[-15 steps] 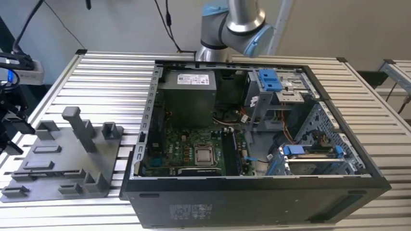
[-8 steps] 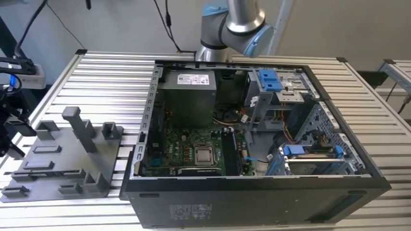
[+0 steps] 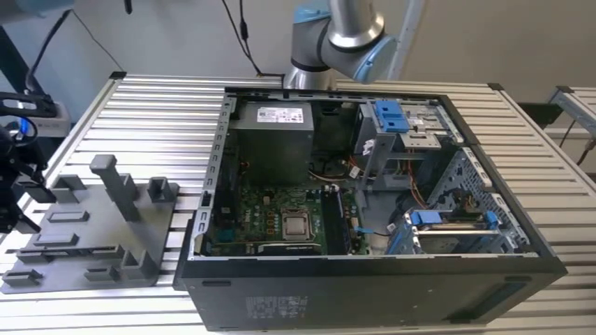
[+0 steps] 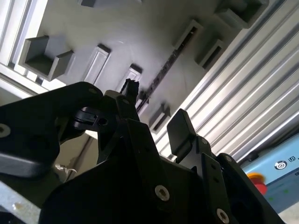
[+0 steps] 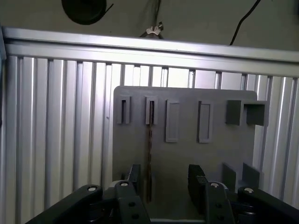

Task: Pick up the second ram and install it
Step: 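Pick up the second ram and move it above second insertion slot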

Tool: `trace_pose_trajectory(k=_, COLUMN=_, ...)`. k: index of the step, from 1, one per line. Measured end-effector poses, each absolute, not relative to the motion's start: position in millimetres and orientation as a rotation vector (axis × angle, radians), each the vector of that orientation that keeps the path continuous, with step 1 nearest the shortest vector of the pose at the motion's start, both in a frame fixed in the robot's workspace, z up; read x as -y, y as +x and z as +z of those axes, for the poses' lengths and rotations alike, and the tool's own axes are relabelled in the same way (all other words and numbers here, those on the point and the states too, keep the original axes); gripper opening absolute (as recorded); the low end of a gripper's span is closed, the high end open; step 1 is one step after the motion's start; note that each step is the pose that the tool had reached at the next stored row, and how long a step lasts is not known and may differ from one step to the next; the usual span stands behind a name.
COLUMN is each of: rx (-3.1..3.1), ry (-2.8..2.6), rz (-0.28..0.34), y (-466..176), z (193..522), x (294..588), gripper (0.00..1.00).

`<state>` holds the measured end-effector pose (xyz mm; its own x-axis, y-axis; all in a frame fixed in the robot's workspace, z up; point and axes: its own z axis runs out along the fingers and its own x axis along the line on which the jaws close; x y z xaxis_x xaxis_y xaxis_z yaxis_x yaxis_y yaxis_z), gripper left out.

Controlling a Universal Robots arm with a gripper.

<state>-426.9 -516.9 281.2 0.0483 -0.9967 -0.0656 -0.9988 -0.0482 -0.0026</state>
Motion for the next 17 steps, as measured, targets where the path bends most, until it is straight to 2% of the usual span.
trace_pose_trajectory(k=17, rx=-2.126, ry=-2.247, rz=0.071, y=-426.9, z=252.2, x=522.1, gripper=0.54)
